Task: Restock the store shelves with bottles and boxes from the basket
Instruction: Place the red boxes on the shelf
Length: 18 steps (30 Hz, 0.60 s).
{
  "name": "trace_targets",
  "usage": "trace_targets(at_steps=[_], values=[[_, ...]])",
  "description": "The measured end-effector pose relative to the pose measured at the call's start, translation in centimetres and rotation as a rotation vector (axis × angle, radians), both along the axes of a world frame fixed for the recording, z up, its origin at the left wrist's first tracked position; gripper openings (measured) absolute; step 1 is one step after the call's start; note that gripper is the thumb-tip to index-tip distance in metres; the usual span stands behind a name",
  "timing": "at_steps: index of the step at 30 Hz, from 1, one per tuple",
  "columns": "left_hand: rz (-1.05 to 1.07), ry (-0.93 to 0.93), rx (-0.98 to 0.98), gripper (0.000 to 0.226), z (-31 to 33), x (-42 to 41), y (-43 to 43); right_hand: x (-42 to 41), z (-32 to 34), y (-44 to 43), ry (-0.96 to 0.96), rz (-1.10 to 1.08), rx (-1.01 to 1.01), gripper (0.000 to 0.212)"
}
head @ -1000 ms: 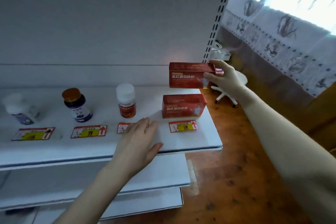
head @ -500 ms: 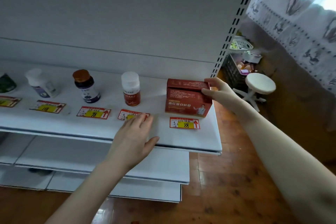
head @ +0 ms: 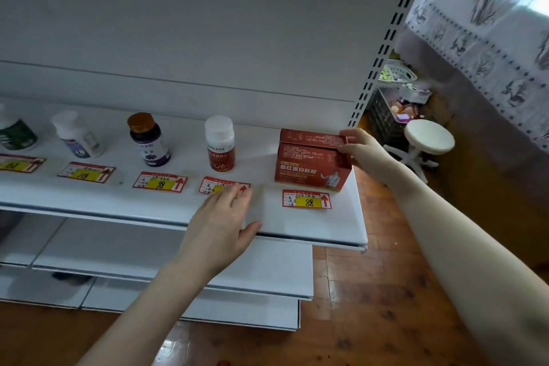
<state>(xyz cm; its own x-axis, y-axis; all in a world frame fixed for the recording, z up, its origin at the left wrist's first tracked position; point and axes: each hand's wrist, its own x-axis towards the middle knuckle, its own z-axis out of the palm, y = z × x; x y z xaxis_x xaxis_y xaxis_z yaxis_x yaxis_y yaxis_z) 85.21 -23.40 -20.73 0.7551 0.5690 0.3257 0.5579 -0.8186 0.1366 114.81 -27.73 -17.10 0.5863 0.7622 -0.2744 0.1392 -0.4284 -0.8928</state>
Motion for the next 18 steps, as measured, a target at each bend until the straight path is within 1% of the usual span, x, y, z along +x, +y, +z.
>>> trace_targets(at_steps=[2,6,8,10,11,13,18], values=[[-0.001,0.002,0.007,0.059,0.1,0.0,0.0,-0.1,0.0,0.0,-0.057,0.003,-0.001,0.040],[0.002,0.015,0.034,0.059,0.5,0.1,0.1,-0.4,0.6,-0.2,-0.255,0.009,0.037,0.047],[-0.001,0.024,0.037,0.058,0.7,0.2,0.1,-0.7,0.9,-0.6,-0.287,0.105,0.019,0.060],[-0.002,0.033,0.039,0.057,0.8,0.3,0.0,-0.9,1.5,-1.1,-0.309,0.243,-0.059,0.072],[-0.003,0.037,0.037,0.057,0.8,0.3,-0.1,-1.0,1.8,-1.2,-0.335,0.308,-0.110,0.075],[-0.005,0.044,0.026,0.057,0.9,0.3,-0.2,-1.1,2.2,-1.4,-0.397,0.386,-0.189,0.077],[0.006,0.060,0.031,0.056,1.2,0.4,-0.3,-1.2,2.4,-1.2,-0.519,0.386,-0.209,0.070]])
